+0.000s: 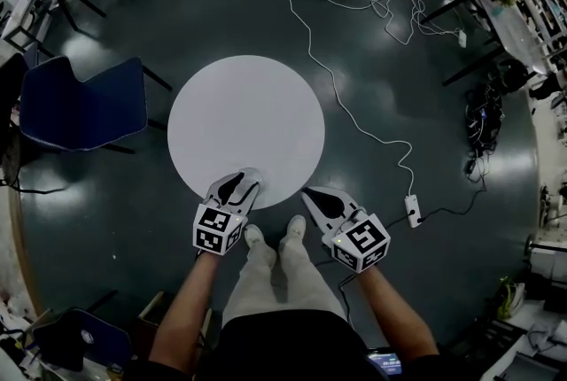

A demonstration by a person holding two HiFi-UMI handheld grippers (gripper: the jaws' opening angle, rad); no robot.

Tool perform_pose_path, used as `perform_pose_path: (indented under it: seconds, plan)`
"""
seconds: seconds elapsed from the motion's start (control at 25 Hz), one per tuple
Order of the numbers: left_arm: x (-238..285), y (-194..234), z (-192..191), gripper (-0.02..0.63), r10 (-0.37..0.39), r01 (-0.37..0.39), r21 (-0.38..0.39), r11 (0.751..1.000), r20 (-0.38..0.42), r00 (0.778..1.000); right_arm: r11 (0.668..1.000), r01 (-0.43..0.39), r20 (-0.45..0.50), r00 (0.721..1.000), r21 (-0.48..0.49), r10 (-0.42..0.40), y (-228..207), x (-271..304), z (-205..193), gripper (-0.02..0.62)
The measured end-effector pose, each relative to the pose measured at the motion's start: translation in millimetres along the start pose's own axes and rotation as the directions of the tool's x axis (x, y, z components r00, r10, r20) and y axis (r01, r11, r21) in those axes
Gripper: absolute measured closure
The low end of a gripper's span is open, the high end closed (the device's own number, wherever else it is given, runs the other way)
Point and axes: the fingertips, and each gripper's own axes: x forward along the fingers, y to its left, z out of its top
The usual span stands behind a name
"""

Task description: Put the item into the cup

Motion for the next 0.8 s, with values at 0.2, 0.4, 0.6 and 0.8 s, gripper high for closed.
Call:
perform_pose_path:
  seconds: [0.2, 0.4, 0.6, 0.8]
  plan:
    - [-2.5, -3.6, 3.0, 0.439, -0.007, 0.007, 0.003, 1.0, 0.015, 1.0, 1.0, 0.0, -0.001, 1.0, -0.006, 0.0, -2.9, -0.6, 0.2, 0.586]
    - [-13.7, -6.6, 24.1, 0.44, -0.01, 0.009, 0.03, 1.0, 0.05, 0.999, 1.0, -0.004, 0.014, 1.0, -0.024, 0.005, 2.1, -2.0, 16.9, 0.586]
    - [-34.7, -6.3, 56.6, 0.461, 0.0, -0.006, 0.05, 0.999, 0.11, 0.994, 0.999, -0.013, 0.031, 0.999, -0.053, 0.015, 14.6, -3.4, 39.9, 0.586]
    - [-58.4, -16.9, 84.0, 0.466, 0.004, -0.016, 0.07, 0.997, 0.159, 0.987, 0.996, -0.039, 0.058, 0.997, -0.08, 0.044, 32.1, -12.1, 63.0, 0.586]
